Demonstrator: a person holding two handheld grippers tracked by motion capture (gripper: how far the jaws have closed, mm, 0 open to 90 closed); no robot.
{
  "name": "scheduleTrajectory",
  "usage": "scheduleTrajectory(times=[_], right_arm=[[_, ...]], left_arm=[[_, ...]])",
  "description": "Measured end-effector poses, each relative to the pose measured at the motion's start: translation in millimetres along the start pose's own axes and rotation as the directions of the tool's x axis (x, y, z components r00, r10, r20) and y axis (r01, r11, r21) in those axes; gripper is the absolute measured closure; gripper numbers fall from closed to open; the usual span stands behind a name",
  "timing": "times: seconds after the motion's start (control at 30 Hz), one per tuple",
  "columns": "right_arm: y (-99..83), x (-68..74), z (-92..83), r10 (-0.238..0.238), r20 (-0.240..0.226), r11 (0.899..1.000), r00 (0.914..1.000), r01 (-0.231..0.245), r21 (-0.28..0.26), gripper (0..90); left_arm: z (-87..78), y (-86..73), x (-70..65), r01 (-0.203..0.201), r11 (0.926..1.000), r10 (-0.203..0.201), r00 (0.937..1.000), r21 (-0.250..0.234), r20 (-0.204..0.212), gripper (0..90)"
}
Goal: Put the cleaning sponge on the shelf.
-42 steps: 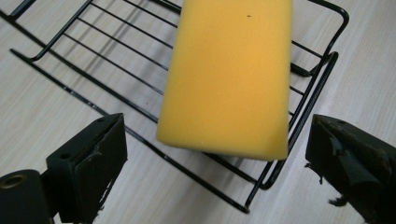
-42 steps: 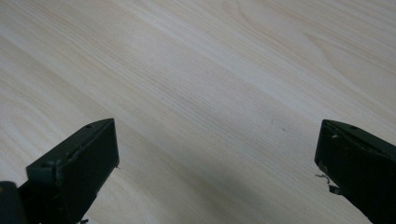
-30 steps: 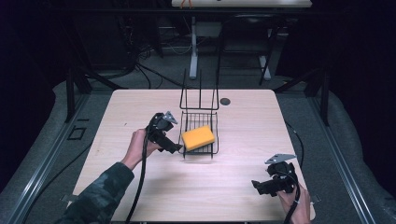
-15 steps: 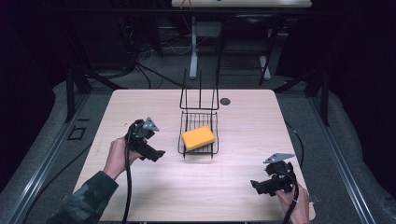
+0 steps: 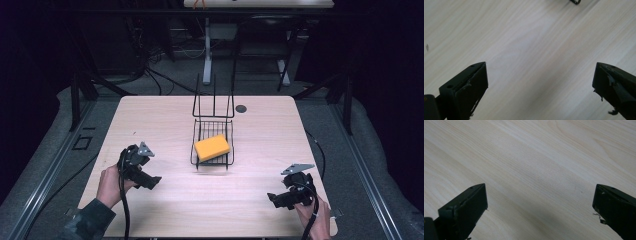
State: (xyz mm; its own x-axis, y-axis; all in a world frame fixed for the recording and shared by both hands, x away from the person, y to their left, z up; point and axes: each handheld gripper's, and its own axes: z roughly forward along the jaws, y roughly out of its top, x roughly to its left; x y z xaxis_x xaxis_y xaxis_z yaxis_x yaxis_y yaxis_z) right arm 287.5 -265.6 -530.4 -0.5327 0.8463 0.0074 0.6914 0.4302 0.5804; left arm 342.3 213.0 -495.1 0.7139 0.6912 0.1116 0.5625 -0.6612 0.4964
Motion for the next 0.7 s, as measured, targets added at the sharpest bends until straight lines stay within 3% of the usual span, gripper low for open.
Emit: scheduleTrajectory(times=[0.3,0.37,0.5,0.7], right_arm=[[-1.3,-1.2,-0.7,0.009,0.009,1.000,0.9999,-0.009,0.009,0.0],[-1.1,-1.0,-0.7,0.009,0.012,1.000,0.9999,-0.009,0.011,0.0],[-1.1,-1.0,0.6,0.005,0.015,1.000,0.9999,-0.005,0.019,0.0],[-1.8,-3.6,1.0,0.007,0.016,1.000,0.9998,-0.008,0.029,0.0]], left_arm=[[-2.0,-43.9,1.8,0.060,0.9980,-0.060,0.9976,0.020,-0.034,0.4],[0.6,-51.0,1.2,0.065,0.9975,-0.065,0.9976,0.026,-0.026,0.4],[4.7,-56.7,0.3,0.057,0.9971,-0.056,0.9979,0.050,-0.034,0.4],[8.9,-57.0,2.1,0.059,0.9971,-0.057,0.9976,0.049,-0.038,0.5]])
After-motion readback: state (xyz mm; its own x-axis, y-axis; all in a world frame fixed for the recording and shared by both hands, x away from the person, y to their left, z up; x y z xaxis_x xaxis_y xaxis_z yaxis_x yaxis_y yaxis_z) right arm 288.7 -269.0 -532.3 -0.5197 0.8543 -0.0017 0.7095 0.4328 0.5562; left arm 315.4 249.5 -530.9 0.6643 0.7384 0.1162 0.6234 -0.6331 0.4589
